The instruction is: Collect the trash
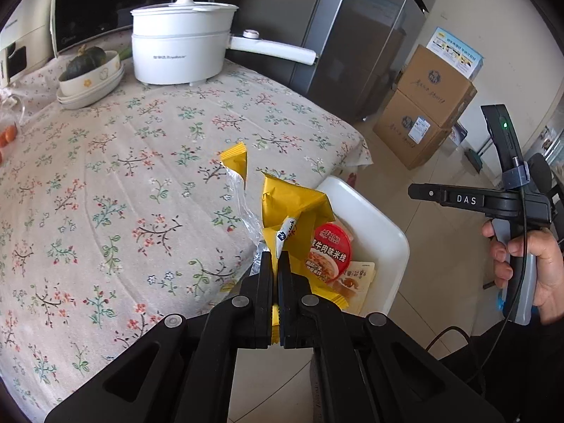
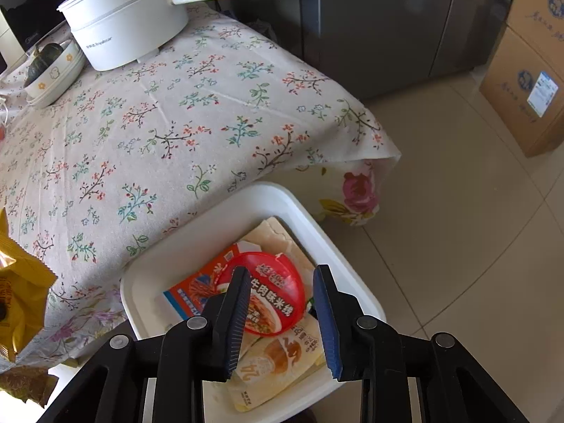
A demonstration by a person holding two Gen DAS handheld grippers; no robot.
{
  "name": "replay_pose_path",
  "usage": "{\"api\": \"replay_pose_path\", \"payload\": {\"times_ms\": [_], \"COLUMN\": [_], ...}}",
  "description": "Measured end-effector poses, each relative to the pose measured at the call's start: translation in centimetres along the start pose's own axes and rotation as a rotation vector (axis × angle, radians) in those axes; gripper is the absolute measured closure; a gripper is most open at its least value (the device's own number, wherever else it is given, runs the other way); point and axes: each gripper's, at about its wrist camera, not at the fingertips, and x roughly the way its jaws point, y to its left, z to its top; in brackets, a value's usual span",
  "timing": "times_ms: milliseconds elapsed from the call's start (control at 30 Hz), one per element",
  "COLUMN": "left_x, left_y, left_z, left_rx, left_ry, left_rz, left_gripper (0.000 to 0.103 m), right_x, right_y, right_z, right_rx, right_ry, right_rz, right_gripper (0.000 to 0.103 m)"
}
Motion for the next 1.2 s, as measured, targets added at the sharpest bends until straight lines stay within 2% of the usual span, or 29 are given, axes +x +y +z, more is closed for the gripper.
{"api": "replay_pose_path", "payload": {"times_ms": [200, 367, 467, 500, 533, 567, 600, 633, 967, 1100, 1200], "left_x": [2.7, 4.4, 4.8, 4.9, 4.9, 4.7, 4.3, 3.8, -1.5, -4.5, -7.1], "left_y": [-2.8, -4.2, -4.4, -4.5, -4.6, -4.5, -4.3, -4.0, 0.8, 2.1, 2.6], "left_z": [0.0, -0.1, 0.1, 0.1, 0.1, 0.2, 0.3, 0.3, -1.0, -2.1, -3.3], "left_rx": [0.057, 0.09, 0.1, 0.104, 0.109, 0.112, 0.11, 0.105, 0.002, -0.036, -0.065], "left_ry": [0.036, 0.042, 0.041, 0.042, 0.04, 0.032, 0.014, -0.009, -0.068, -0.097, -0.137], "left_rz": [-0.022, -0.037, -0.046, -0.044, -0.038, -0.022, -0.002, 0.018, 0.205, 0.252, 0.288], "left_gripper": [0.102, 0.101, 0.098, 0.091, 0.075, 0.065, 0.044, 0.032, 0.014, 0.004, 0.001], "right_x": [-0.6, -1.1, -1.3, -1.4, -1.5, -1.6, -1.7, -1.8, -4.5, -6.3, -7.7], "right_y": [-1.0, -2.3, -3.3, -3.5, -3.6, -3.5, -3.5, -3.3, 0.9, 3.6, 6.2], "right_z": [-0.7, -1.5, -1.7, -1.8, -1.8, -1.8, -1.9, -1.9, -2.9, -4.2, -5.4], "right_rx": [-0.028, -0.038, -0.024, -0.021, -0.021, -0.022, -0.027, -0.035, -0.146, -0.175, -0.207], "right_ry": [0.0, 0.004, 0.005, 0.006, 0.006, 0.005, 0.002, 0.0, -0.077, -0.134, -0.175], "right_rz": [-0.016, -0.037, -0.042, -0.044, -0.046, -0.049, -0.054, -0.059, -0.075, -0.047, -0.029], "right_gripper": [0.057, 0.055, 0.054, 0.053, 0.052, 0.048, 0.043, 0.041, 0.024, 0.014, 0.009]}}
